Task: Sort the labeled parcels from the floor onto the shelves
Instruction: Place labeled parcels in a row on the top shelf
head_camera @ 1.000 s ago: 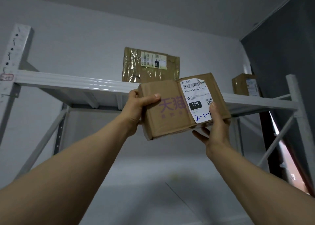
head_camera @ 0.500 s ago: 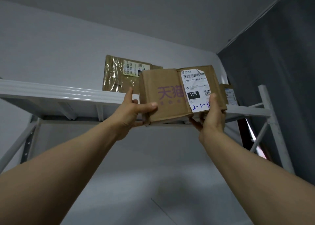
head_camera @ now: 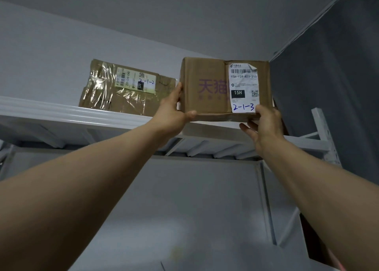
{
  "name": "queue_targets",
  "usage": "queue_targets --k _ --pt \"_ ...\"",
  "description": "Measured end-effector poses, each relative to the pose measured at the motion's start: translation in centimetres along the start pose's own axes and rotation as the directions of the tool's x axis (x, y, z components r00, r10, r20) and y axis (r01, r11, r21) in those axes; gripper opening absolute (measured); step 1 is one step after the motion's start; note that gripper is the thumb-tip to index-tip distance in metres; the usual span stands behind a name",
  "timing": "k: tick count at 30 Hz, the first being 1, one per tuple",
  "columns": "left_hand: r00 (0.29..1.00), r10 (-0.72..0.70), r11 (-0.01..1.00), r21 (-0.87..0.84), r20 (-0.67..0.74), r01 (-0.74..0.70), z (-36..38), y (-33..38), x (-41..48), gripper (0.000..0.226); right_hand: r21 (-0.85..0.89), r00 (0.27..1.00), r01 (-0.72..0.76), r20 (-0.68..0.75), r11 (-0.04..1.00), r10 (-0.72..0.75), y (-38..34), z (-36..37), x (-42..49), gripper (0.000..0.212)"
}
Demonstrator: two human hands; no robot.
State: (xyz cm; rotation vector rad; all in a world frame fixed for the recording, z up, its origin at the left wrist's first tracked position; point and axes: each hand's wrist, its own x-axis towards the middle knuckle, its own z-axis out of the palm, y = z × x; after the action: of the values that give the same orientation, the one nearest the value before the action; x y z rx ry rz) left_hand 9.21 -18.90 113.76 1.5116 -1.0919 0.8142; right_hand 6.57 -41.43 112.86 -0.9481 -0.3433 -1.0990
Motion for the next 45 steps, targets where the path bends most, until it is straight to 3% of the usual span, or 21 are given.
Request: queue_targets --k 10,13,15,17,21,28,34,41,45 --pt "0.996 -0.004 0.991 0.135 0.087 -0.007 4.3 -3.3 4.1 0.078 -0.098 0.996 0.035 -0.077 0.995 -0.042 4.1 -2.0 7.2 0.034" --pt "0.999 -0.031 0.967 0.253 0.038 0.021 4.7 -4.2 5.5 0.077 -0.264 0.994 0.073 -0.057 0.962 -0.091 5.2 -1.7 9.0 0.037" --pt "0.997 -0.055 0.894 0.442 -0.053 0.073 4.5 -4.8 6.3 0.074 -0.425 0.988 0.135 -0.012 0.895 -0.154 5.8 -1.2 10.1 0.042" --pt "0.989 -0.073 0.759 0.636 -0.131 0.14 4.0 -5.7 6.9 0.071 -0.546 0.983 0.171 0.034 0.82 -0.182 6.4 -0.5 10.8 0.046" --pt "0.994 -0.086 0.635 0.765 -0.07 0.109 3.0 -7.1 6.9 0.089 -0.732 0.971 0.2 0.06 0.652 -0.23 7.9 0.4 12.0 0.049" --pt "0.999 -0.036 0.667 0.744 -0.03 0.046 1.4 -8.2 6.6 0.095 -0.834 0.973 0.202 0.109 0.514 -0.205 9.6 1.1 13.1 0.023" --pt "0.997 -0.064 0.56 0.825 -0.05 0.077 2.0 -8.2 6.1 0.052 -0.868 0.975 0.218 0.17 0.445 -0.145 10.3 2.4 12.8 0.028" --pt "0.988 -0.128 0.481 0.865 -0.091 0.142 2.4 -8.3 6.1 0.061 -0.876 0.964 0.261 0.212 0.405 -0.163 11.2 2.4 12.1 0.016" --pt "0.987 -0.129 0.451 0.882 -0.091 0.14 2.6 -8.5 6.1 0.064 -0.882 0.955 0.291 0.25 0.369 -0.157 11.3 2.0 11.7 0.026"
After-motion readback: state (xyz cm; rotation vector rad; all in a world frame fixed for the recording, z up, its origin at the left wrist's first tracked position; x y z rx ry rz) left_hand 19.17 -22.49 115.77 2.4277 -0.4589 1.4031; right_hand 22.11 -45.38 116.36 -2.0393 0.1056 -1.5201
